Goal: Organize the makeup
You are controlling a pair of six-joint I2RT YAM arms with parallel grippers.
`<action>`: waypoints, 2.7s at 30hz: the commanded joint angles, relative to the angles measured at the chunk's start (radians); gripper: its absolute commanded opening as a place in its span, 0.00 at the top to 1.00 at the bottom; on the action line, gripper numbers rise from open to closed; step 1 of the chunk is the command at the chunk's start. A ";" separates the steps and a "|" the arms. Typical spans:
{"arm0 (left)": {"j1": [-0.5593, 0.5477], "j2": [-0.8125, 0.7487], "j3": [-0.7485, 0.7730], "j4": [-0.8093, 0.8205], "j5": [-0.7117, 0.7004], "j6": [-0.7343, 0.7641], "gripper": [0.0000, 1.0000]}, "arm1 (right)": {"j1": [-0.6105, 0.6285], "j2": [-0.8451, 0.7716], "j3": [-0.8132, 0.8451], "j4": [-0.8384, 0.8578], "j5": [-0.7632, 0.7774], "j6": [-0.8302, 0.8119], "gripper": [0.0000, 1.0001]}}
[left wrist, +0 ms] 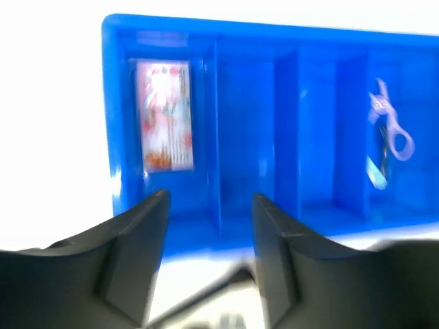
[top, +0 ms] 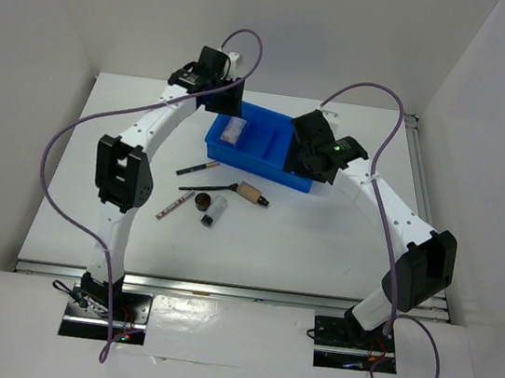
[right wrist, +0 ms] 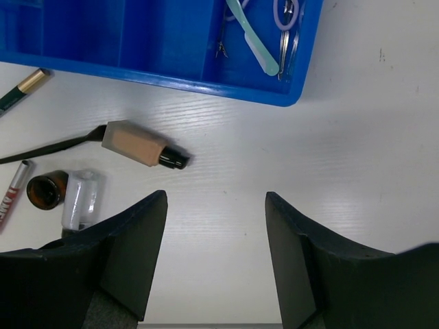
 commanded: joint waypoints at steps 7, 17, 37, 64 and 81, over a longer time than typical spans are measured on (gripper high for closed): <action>0.049 -0.493 -0.407 -0.069 -0.100 -0.095 0.74 | 0.127 0.068 0.036 0.066 -0.094 -0.161 0.35; 0.095 -0.886 -0.876 -0.155 -0.215 -0.173 0.57 | 0.191 0.350 0.094 0.132 -0.123 -0.479 0.06; 0.129 -0.906 -0.894 -0.174 -0.224 -0.146 0.52 | 0.162 0.527 0.117 0.336 -0.190 -0.618 0.18; 0.138 -0.897 -0.894 -0.145 -0.207 -0.126 0.52 | 0.162 0.391 0.082 0.267 -0.181 -0.563 0.79; 0.138 -0.888 -0.874 -0.135 -0.176 -0.126 0.52 | 0.001 0.496 0.693 -0.018 -0.172 -0.295 0.81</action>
